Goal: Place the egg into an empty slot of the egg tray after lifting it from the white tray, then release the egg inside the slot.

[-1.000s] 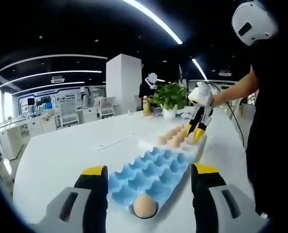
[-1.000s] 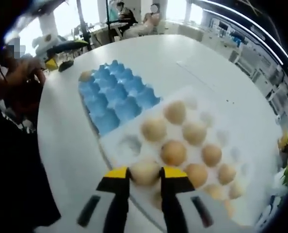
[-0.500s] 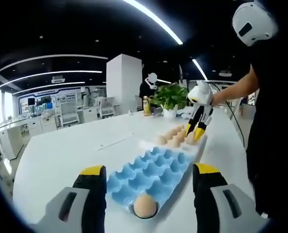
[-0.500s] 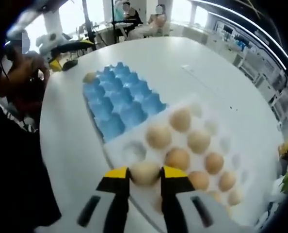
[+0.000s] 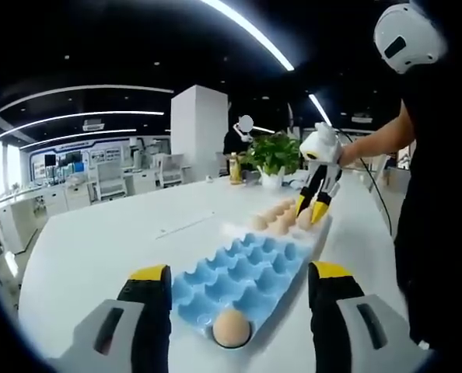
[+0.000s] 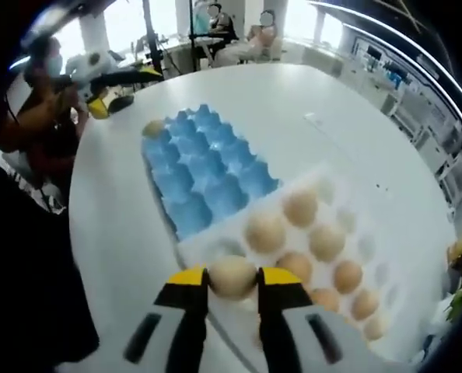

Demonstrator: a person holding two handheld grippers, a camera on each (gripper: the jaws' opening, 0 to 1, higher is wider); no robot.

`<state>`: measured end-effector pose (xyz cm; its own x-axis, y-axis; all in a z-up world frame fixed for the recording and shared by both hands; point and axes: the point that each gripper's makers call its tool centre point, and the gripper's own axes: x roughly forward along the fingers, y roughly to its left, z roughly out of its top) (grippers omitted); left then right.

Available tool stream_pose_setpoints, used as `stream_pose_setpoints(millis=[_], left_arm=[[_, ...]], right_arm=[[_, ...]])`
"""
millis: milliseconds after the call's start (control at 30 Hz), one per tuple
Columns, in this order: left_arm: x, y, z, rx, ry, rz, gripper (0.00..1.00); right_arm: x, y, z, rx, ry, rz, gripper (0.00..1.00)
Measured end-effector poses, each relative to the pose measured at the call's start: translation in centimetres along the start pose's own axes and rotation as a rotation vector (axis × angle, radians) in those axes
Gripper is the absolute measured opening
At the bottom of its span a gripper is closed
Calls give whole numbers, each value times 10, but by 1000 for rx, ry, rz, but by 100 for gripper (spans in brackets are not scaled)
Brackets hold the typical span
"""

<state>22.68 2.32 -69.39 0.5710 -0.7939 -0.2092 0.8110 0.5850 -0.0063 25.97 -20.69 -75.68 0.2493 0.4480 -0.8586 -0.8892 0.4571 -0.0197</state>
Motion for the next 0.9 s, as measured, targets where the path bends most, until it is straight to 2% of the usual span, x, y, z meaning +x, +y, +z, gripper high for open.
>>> stream_pose_setpoints(millis=[467,900], left_arm=[[-2,0,-1,-2,0,6,73],[-1,-2,-2,-6,3,8,73]], right_arm=[[18,23,34,-71,-27,65,25],[29,41,57,-114,-58,111,25]])
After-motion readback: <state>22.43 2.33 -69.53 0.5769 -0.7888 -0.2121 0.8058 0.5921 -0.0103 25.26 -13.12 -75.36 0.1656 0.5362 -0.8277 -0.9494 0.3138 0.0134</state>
